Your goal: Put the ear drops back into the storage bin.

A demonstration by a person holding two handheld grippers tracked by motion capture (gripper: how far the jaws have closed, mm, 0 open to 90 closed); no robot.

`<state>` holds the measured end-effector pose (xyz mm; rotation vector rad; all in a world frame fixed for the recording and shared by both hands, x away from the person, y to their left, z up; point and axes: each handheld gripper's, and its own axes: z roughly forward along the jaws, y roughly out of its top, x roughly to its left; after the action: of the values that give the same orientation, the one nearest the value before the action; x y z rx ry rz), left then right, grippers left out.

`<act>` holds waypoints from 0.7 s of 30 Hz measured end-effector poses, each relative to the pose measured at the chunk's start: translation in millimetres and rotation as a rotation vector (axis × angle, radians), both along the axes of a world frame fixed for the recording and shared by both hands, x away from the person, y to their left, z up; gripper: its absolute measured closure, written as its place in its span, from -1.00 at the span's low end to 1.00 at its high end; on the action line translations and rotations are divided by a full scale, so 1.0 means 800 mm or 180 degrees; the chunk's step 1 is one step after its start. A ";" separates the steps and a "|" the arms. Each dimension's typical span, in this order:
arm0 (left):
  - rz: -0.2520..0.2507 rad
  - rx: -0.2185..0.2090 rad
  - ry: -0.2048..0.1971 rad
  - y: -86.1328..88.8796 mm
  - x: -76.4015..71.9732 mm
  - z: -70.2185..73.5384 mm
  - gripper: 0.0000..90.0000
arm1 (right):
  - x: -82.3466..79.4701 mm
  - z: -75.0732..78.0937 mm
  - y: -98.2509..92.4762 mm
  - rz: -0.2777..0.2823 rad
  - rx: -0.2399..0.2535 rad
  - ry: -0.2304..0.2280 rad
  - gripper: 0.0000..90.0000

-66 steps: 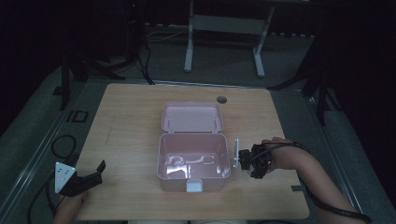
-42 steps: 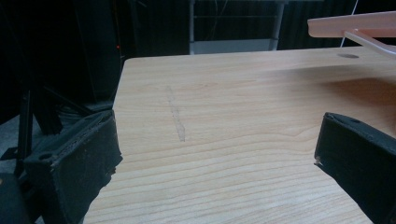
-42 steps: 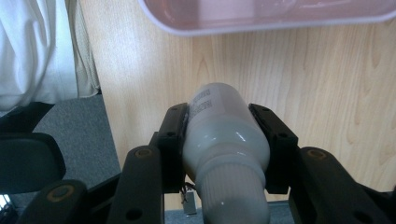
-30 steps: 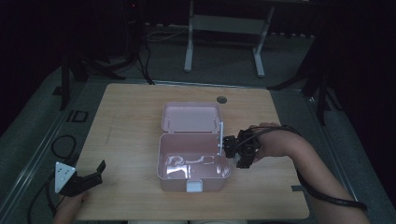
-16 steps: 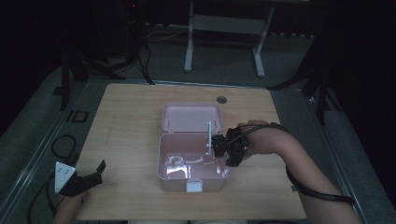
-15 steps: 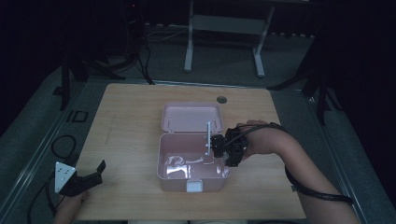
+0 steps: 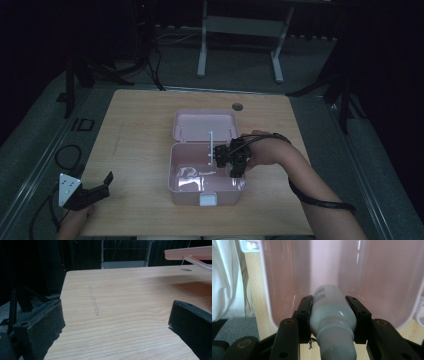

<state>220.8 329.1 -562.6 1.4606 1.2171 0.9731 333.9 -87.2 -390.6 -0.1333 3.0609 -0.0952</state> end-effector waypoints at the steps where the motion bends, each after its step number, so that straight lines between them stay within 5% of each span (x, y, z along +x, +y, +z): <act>1: 0.0000 0.0000 0.0000 0.000 0.000 0.000 -0.99 | 0.000 0.000 0.000 0.0000 0.0000 0.0000 0.32; 21: 0.0004 0.0001 0.0003 0.000 0.000 0.000 -0.99 | 0.014 -0.070 0.013 -0.0014 -0.0074 0.0081 0.32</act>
<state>221.0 329.0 -562.6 1.4608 1.2187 0.9737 345.0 -77.0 -446.8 -0.1302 3.0864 -0.1304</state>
